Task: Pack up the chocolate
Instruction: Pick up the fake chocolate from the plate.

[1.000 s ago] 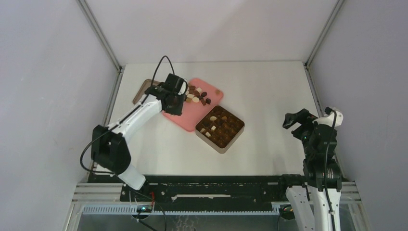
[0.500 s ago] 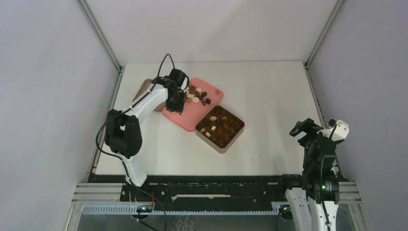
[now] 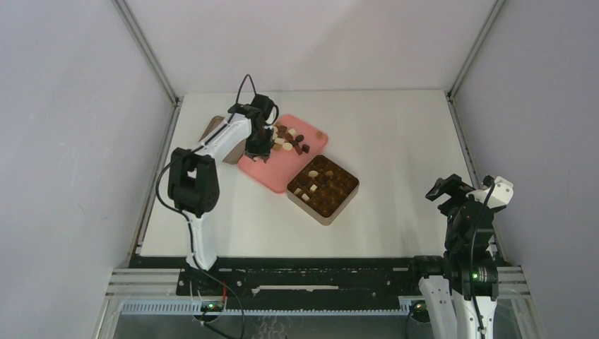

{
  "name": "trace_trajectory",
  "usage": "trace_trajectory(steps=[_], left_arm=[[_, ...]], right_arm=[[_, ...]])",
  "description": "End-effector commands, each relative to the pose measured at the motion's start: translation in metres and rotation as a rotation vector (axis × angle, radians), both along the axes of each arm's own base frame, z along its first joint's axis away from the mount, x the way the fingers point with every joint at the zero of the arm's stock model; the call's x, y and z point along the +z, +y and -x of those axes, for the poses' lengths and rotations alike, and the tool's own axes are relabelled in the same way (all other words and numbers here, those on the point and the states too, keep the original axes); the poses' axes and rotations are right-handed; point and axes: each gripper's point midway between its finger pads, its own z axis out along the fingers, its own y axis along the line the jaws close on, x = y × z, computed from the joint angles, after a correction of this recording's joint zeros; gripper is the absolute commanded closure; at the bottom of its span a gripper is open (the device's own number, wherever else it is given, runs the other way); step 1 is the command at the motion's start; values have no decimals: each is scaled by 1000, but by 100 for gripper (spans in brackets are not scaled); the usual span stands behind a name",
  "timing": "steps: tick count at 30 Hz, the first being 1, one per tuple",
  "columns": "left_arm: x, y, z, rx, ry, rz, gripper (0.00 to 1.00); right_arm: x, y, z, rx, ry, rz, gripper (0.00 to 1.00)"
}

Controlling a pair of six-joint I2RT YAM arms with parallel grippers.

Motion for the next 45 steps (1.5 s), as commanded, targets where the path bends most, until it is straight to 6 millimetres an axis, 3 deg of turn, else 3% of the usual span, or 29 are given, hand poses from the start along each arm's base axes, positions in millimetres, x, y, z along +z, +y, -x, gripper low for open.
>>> trace_trajectory(steps=[1,9,20,23,31,38,45], left_arm=[[9,3,-15,39,-28,4,60],[2,-1,-24,35,-11,31,60],[-1,-1,-19,20,8,31,69],[2,-2,-13,12,11,43,75],[25,-4,9,-21,-6,79,80],[53,-25,33,-111,-39,115,80],[82,-79,65,-266,-62,201,79]], right_arm=[[9,-3,-1,-11,-37,23,3],[9,-4,-2,-12,-35,26,3],[8,-2,-3,3,-38,28,3],[9,-1,-3,5,-40,28,3],[10,0,-3,10,-47,27,3],[10,0,-2,12,-51,27,3],[11,1,-1,17,-55,25,3]])
